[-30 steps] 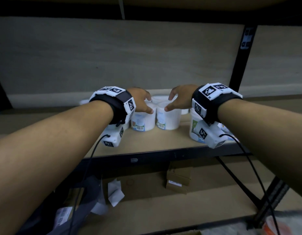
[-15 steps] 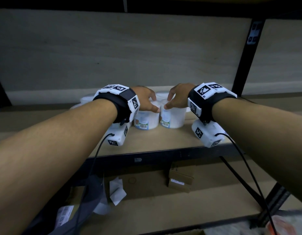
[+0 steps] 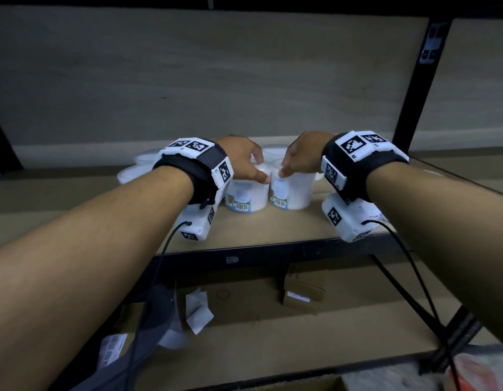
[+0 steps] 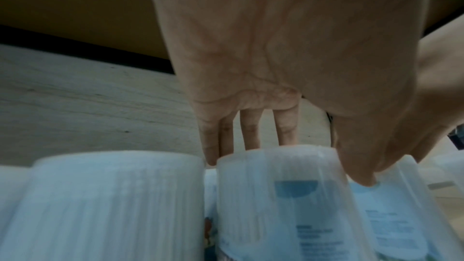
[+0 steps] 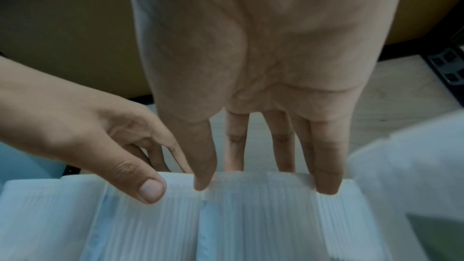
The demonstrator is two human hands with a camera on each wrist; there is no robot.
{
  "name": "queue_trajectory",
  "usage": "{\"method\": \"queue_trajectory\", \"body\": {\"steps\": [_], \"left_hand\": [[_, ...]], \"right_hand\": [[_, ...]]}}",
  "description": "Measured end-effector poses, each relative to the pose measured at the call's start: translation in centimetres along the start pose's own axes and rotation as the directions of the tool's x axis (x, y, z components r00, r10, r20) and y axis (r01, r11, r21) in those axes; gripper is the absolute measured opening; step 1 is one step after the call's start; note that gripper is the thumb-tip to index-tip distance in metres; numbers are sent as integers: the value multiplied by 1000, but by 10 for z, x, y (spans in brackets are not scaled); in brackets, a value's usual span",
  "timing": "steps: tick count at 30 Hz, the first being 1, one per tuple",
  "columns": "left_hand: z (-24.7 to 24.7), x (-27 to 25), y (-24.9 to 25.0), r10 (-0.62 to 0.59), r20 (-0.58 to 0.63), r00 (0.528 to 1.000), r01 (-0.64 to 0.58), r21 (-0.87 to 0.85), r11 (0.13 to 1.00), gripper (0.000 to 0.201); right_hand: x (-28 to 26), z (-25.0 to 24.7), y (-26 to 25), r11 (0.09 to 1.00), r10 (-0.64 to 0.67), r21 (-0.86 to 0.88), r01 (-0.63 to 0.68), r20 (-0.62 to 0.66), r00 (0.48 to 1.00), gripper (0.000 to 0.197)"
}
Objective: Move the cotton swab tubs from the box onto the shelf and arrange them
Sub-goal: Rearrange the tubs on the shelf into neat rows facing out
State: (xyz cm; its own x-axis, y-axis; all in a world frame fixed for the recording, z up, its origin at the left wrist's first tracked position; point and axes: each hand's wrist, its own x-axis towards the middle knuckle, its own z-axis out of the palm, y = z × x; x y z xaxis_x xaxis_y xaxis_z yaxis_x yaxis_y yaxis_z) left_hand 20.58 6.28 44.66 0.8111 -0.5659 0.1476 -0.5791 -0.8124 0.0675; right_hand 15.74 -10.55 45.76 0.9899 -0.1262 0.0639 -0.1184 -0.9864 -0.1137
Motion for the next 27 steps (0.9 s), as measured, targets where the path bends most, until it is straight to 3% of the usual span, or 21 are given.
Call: {"method": "queue_trajectory", "body": {"steps": [11,21,27], "left_hand": [[-3,-25,8,29,-5,1000,-29,-1,1000,59],[-10,-46,18,50,21,999,-50,20,999,48],[-18,-59,24,42,72,997,-45,44,998,51]], "right_hand": [[-21,0,2,999,-50,1,50,-25,998,26],[-53,-5,3,995,-101,-21,101,-14,995,35],[-69,-5,3,994,-112,12,113,-43,993,41]]}}
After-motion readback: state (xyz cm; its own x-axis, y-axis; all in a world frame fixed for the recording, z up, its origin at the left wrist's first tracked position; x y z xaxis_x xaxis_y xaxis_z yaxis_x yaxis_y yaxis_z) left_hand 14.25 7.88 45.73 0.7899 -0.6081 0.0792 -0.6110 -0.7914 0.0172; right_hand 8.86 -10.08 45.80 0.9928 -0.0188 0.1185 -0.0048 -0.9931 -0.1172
